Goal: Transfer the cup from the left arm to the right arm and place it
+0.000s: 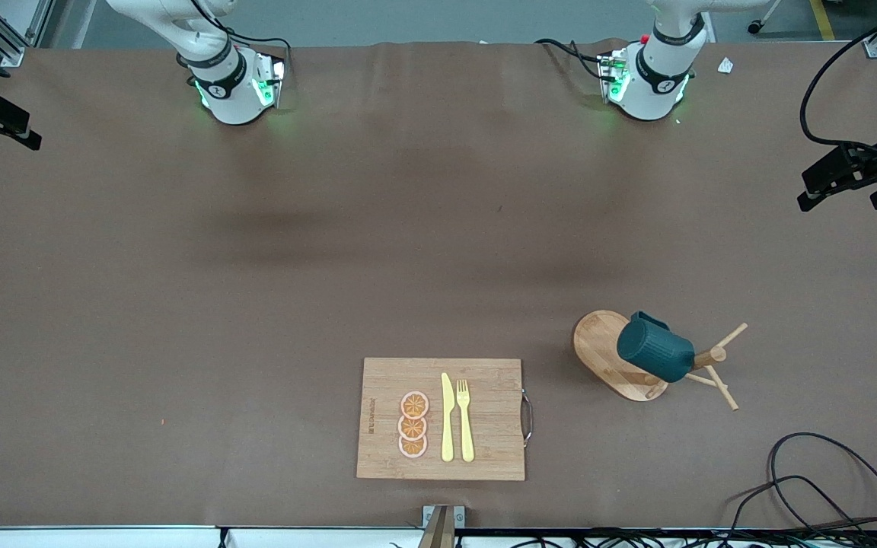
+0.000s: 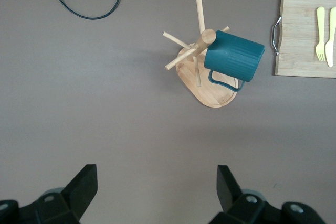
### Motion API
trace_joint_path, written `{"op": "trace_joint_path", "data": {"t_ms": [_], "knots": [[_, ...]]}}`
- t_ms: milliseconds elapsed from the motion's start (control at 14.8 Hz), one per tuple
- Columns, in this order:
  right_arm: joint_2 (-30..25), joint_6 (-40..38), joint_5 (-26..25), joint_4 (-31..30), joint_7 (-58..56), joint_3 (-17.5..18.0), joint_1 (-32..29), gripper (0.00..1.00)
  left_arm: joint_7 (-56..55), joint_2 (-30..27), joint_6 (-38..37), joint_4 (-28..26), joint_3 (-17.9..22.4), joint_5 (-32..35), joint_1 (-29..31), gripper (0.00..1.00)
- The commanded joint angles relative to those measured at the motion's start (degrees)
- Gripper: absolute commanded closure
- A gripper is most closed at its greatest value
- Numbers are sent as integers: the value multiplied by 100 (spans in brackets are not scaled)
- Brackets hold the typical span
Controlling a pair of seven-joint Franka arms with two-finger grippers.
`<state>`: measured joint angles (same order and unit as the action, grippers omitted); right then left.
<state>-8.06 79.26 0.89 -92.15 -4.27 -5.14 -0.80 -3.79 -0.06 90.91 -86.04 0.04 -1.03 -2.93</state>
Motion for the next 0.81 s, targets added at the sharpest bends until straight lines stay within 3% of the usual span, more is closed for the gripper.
{"op": "trace_joint_path", "data": {"t_ms": [0,745], "knots": [[-99,-16,43,-93,-83,74,-113,0,98,-108,14,-53,-4,112,3,0],[-99,-16,43,-93,-92,74,-105,0,80,120,-12,-62,-4,139,-32,0]]}}
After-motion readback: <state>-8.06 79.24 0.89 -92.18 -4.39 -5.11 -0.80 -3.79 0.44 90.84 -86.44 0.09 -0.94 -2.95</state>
